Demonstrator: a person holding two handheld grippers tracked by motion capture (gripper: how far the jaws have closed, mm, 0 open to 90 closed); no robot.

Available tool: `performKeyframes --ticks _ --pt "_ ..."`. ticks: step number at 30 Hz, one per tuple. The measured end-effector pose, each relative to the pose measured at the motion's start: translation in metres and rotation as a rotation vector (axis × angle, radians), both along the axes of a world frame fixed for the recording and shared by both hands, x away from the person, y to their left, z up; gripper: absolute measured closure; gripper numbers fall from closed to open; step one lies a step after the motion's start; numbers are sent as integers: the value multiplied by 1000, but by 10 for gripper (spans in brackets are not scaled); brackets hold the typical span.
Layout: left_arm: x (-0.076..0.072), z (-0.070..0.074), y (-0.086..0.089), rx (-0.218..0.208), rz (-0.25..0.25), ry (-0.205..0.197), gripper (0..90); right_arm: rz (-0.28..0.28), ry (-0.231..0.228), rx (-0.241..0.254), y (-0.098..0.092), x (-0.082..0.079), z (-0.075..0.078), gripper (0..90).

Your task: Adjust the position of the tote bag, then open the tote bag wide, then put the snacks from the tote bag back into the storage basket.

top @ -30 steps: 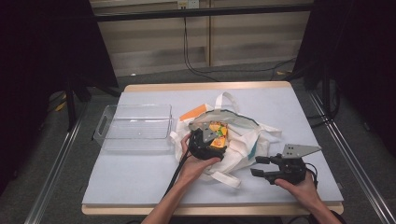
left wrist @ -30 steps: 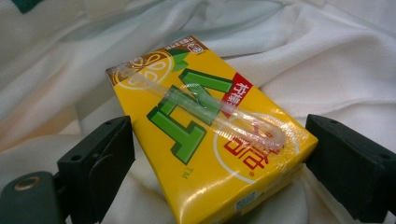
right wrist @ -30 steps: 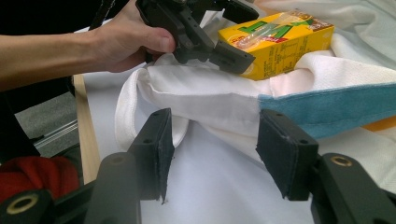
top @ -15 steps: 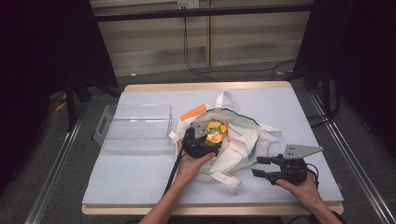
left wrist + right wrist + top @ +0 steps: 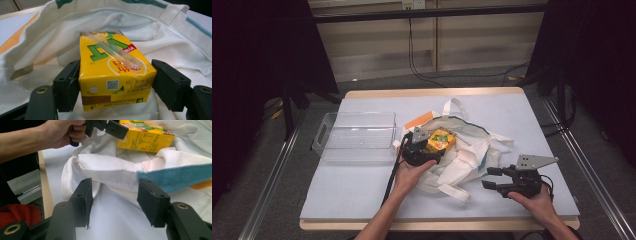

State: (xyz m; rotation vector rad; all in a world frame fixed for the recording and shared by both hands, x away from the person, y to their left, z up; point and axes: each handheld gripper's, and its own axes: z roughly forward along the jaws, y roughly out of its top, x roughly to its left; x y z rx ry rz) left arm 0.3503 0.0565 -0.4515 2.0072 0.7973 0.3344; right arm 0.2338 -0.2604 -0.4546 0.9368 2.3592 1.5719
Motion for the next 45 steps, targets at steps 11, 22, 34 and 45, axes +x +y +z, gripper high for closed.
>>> performKeyframes --ticks 11,22,34,45 --pt "-4 17 13 -1 -61 13 277 -2 1 -1 -1 0 0 453" --pt "-4 34 36 53 -152 74 277 4 6 -3 0 -1 0 450" --pt "-7 40 41 115 -228 119 277 16 17 -6 1 1 -2 444" --pt "-5 36 37 204 -315 139 275 25 23 -11 2 1 -2 441"
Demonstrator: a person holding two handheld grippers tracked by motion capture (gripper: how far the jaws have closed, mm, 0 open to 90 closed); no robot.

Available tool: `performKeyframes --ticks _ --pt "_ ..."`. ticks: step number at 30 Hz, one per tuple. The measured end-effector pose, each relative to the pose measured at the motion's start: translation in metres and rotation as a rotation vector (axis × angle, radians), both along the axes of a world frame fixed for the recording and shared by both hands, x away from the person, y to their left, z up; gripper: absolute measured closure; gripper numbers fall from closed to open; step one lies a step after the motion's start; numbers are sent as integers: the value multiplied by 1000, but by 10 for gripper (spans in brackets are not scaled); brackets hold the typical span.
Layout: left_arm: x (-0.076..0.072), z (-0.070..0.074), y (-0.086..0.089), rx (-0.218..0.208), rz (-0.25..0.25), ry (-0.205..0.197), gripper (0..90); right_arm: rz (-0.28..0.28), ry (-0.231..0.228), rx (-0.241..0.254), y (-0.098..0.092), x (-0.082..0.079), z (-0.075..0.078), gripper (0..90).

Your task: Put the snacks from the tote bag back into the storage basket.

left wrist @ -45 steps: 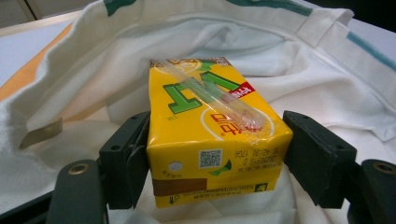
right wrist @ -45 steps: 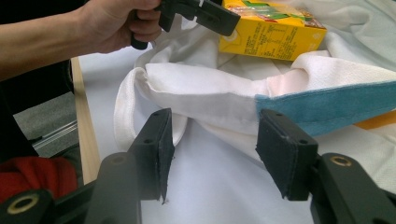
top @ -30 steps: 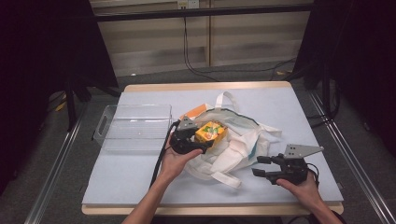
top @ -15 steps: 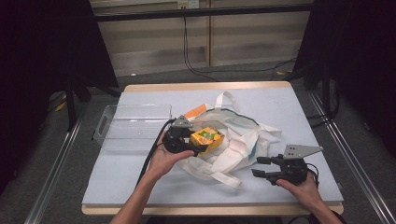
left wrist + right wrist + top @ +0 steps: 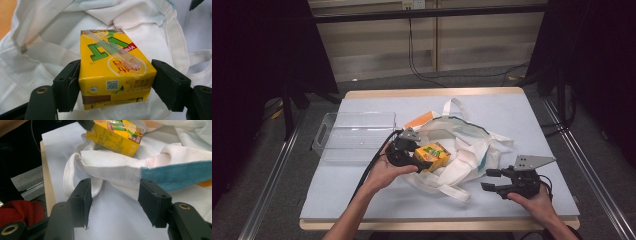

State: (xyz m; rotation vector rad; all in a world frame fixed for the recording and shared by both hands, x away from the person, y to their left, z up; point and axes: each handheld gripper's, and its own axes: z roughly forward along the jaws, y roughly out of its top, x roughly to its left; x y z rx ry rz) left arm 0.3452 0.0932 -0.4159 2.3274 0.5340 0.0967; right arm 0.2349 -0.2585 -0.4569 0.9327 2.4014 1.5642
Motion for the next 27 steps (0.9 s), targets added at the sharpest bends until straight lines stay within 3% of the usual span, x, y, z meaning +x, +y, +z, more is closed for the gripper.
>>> performKeyframes --ticks 8,10,18,22,27 --pt "-4 -6 3 -66 35 -21 269 1 -6 4 1 -1 0 429" --pt "-4 -9 4 -117 62 -31 262 0 -6 4 0 -1 0 429" --pt "-8 -8 7 -119 102 -83 189 1 -4 12 -1 0 1 427" --pt "-10 -6 11 -155 121 -111 149 2 -6 13 0 -1 1 424" --pt "-13 -6 17 -178 103 -99 132 -4 -11 17 -1 -1 1 418"
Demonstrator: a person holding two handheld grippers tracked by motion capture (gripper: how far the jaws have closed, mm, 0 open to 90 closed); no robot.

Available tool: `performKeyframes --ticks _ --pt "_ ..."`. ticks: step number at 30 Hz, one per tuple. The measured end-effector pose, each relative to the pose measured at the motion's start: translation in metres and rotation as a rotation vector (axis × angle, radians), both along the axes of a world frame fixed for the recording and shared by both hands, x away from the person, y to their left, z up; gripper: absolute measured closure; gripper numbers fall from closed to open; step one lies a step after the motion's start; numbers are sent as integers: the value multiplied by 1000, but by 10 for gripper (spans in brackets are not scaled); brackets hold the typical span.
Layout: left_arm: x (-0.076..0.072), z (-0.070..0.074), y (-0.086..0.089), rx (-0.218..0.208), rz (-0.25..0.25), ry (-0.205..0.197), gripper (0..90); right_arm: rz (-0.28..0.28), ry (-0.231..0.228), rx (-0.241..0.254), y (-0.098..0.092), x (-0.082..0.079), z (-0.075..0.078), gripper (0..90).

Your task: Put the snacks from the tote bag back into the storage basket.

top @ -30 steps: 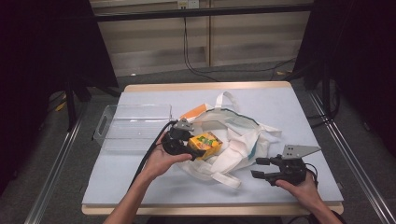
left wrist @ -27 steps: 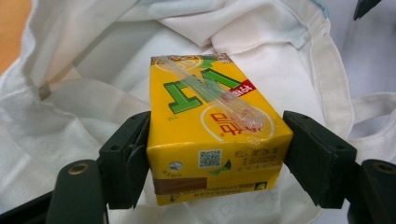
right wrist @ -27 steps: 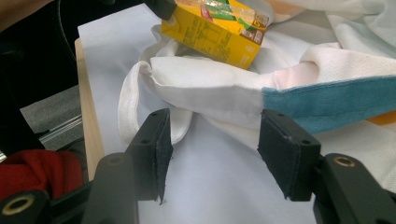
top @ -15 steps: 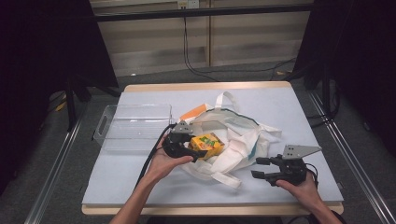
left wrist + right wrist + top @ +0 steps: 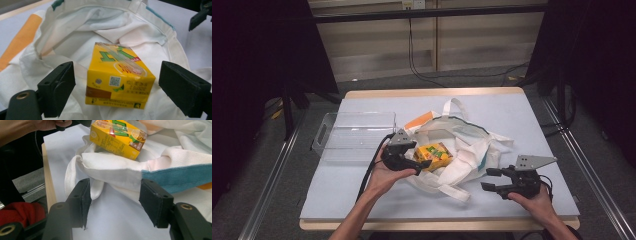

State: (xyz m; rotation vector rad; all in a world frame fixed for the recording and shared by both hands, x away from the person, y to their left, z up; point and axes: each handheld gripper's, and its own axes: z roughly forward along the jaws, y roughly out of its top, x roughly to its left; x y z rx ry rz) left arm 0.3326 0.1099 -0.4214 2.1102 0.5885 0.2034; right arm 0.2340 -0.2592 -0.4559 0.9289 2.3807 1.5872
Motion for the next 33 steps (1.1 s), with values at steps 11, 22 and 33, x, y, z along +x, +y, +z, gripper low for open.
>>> performKeyframes --ticks 11,22,33 --pt "-12 -8 13 -85 7 -62 87 -15 -2 14 -1 -2 0 414" --pt "-19 -20 9 -159 24 -137 105 -1 -15 9 -3 -8 1 414" --pt "-10 -34 6 -99 6 -130 154 13 -8 -3 -1 -7 -1 413"
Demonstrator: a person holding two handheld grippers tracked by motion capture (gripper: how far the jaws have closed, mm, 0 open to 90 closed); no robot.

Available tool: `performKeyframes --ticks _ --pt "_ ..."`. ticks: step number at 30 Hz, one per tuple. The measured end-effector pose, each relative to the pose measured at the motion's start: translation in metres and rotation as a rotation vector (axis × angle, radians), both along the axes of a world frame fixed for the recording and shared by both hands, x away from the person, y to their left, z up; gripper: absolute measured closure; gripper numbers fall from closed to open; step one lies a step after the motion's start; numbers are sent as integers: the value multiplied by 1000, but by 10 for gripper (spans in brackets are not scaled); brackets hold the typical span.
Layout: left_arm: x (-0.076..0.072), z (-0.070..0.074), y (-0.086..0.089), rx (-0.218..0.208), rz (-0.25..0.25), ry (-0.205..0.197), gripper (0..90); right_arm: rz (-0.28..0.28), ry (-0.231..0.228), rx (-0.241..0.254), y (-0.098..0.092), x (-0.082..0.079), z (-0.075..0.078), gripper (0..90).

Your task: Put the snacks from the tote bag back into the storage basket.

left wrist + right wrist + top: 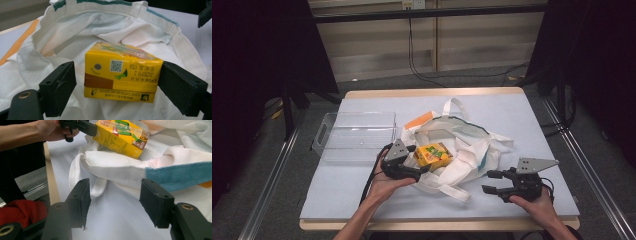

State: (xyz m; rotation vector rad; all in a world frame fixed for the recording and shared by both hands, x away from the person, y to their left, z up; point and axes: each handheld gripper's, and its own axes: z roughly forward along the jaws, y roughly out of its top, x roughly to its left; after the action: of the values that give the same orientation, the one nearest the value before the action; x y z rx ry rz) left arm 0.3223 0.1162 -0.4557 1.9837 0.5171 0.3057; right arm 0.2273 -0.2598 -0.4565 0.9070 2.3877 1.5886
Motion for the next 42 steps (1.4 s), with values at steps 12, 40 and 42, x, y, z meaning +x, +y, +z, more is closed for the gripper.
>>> performKeyframes --ticks 12,40,42 --pt "1 -7 -12 34 -1 14 188 -3 -4 8 -3 -1 0 408" --pt "14 11 3 -24 8 169 276 -23 -15 38 -9 4 -3 326" --pt "13 13 4 -15 12 170 276 -27 -18 37 -9 3 -3 318"
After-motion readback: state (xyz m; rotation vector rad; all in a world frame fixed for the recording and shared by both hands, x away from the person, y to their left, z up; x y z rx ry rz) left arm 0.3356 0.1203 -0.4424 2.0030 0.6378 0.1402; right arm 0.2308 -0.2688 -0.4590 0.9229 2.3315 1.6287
